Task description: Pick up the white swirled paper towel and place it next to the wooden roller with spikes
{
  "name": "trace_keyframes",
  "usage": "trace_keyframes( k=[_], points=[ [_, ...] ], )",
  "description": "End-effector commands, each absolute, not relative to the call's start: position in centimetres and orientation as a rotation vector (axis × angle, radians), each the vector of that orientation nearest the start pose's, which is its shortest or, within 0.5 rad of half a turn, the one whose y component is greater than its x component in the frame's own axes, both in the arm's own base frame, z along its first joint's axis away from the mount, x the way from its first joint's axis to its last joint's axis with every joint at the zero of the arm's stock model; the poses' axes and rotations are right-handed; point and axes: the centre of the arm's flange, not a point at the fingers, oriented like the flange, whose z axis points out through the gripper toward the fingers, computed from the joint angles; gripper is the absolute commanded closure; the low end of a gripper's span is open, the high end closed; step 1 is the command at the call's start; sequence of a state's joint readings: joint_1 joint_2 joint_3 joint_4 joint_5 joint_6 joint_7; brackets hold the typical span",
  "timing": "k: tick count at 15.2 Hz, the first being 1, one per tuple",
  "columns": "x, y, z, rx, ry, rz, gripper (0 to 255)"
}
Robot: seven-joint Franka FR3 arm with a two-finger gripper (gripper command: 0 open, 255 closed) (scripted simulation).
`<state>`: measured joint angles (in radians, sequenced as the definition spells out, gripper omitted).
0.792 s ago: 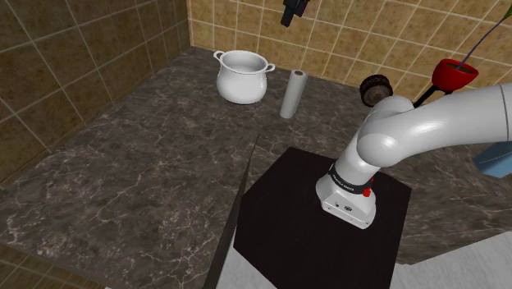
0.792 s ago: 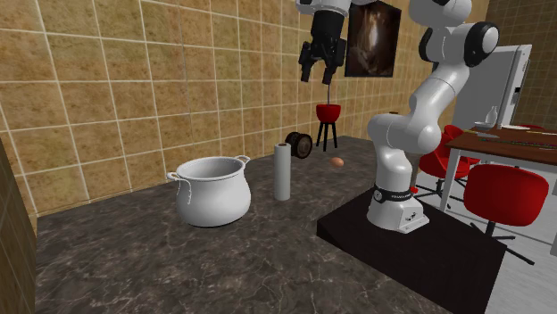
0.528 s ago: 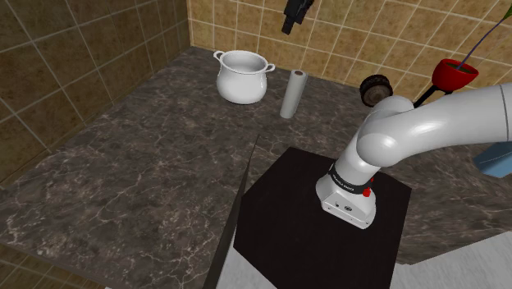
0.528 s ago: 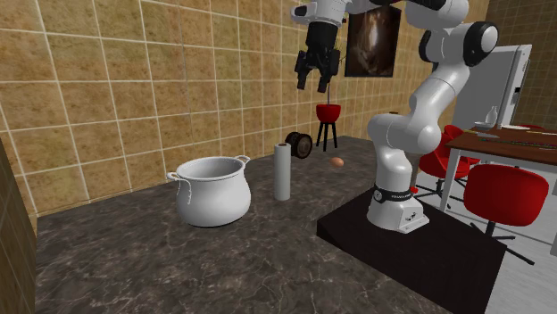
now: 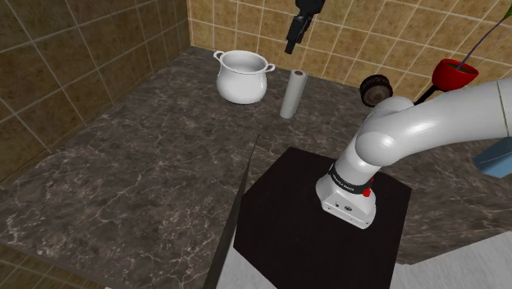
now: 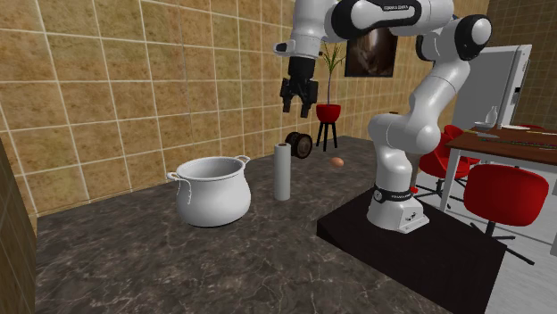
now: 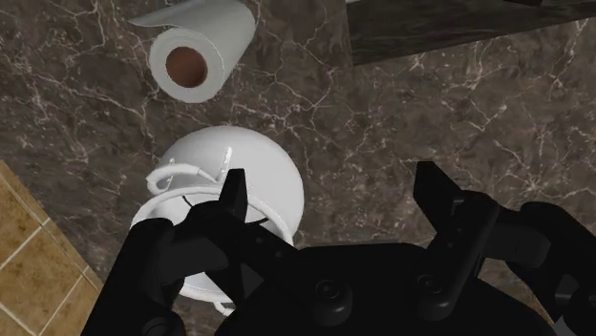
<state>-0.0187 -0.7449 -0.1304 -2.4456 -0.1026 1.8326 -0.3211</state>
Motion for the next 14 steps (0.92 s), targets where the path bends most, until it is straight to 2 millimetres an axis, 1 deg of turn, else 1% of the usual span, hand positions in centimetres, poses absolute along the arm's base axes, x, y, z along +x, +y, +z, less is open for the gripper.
trace_keyframes(
  k=[1, 10, 11, 14],
  points=[
    [33.9, -8.4, 53.6, -3.157, -0.366, -0.172, 0],
    [36.0, -16.3, 45.0, -3.159, -0.424, -0.068, 0],
    [36.1, -16.8, 44.5, -3.159, -0.428, -0.061, 0],
    [36.2, -16.9, 42.9, -3.159, -0.428, -0.061, 0]
  ],
)
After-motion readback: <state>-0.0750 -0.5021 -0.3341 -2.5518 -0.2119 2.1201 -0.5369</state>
